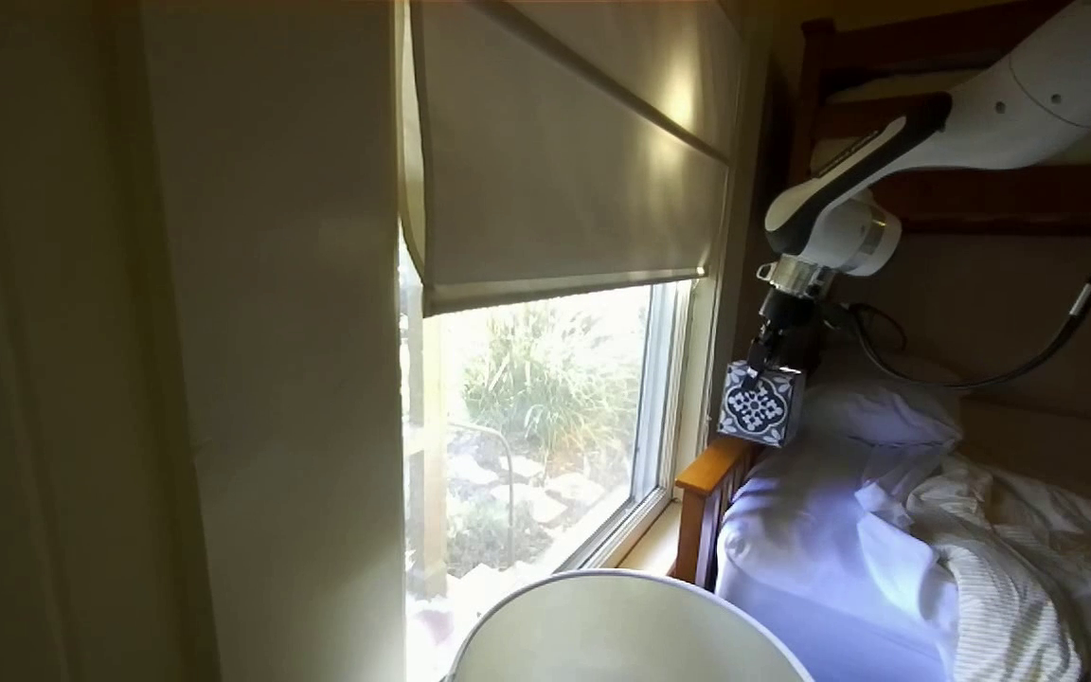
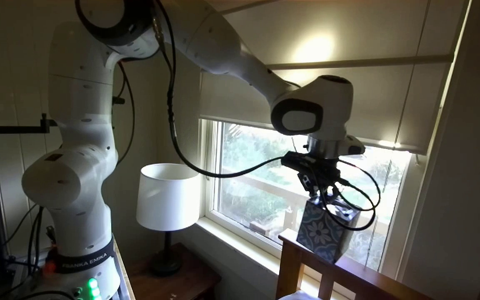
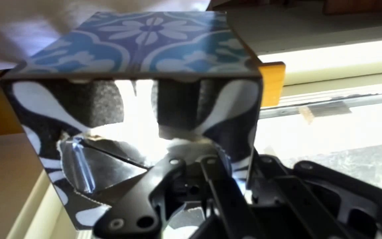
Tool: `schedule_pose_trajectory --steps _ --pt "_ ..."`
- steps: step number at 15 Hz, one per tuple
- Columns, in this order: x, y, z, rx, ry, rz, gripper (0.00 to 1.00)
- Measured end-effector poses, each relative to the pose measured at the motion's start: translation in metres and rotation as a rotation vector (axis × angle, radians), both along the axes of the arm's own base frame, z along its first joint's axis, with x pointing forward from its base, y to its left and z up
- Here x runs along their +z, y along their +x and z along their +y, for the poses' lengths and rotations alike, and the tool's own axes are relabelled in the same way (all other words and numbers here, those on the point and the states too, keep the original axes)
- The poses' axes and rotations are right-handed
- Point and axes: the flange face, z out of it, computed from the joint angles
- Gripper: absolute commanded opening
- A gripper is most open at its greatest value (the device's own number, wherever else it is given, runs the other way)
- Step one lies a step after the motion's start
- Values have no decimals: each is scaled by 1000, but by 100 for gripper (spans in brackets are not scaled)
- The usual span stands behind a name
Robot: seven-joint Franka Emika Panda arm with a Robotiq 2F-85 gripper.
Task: Put the tissue box on the table.
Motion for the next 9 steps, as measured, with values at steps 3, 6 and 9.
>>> schedule_pose_trajectory --steps 3,6,9 --pt "-19 -17 55 72 16 27 1" --pt "-40 -37 94 120 33 56 1" --pt "-58 -52 129 173 41 79 1"
